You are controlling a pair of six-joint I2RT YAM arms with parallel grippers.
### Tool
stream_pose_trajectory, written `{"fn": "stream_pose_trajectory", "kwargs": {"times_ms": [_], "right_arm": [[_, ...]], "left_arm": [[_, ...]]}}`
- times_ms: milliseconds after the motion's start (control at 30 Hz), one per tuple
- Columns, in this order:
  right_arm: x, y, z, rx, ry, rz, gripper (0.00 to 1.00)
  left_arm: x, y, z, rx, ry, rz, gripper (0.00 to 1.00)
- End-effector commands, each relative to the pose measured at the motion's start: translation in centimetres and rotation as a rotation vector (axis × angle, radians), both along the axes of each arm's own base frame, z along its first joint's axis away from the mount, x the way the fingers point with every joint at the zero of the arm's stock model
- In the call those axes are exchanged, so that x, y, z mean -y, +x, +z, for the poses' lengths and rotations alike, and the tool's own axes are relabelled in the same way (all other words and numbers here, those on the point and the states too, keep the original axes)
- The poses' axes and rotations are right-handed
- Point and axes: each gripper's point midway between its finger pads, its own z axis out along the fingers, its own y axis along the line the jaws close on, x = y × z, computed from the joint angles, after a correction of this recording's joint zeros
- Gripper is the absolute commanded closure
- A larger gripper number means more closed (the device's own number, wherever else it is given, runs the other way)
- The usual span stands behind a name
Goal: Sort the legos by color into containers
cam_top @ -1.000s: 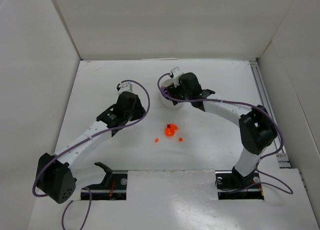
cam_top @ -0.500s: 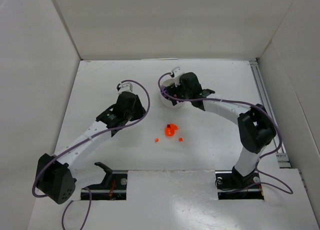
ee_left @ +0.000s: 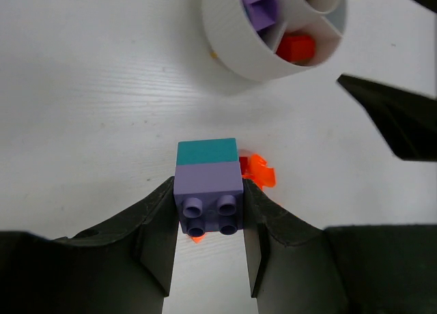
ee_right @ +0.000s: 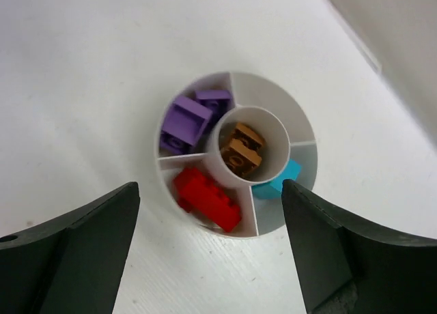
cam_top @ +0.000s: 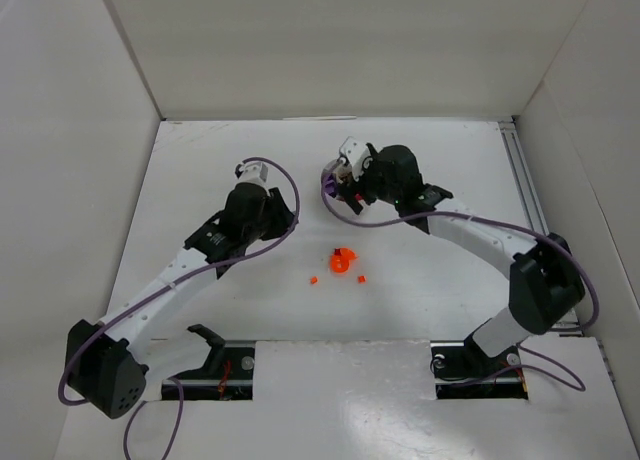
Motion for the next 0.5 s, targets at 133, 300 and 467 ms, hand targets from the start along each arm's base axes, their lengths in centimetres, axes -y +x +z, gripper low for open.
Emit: {"fn": "stream_pose_trajectory", "kwargs": {"times_ms": [133, 300, 467], "right_arm": [[-5.4, -11.1, 3.7, 0.371, -0.030, 0.783, 0.11], [-4.9, -15.4, 4.6, 0.441, -0.007, 0.889, 0.11], [-5.4, -17.4, 6.0, 0.482, 0.013, 0.925, 0.13]], "left_arm": [[5.9, -3.2, 7.4, 0.235, -0.242, -0.435, 0.93], [7.4, -5.3, 8.3, 0.261, -0.301, -0.588, 0.93], [8.1, -6.9, 8.2, 0.260, -0.339, -0.674, 0.96]]}}
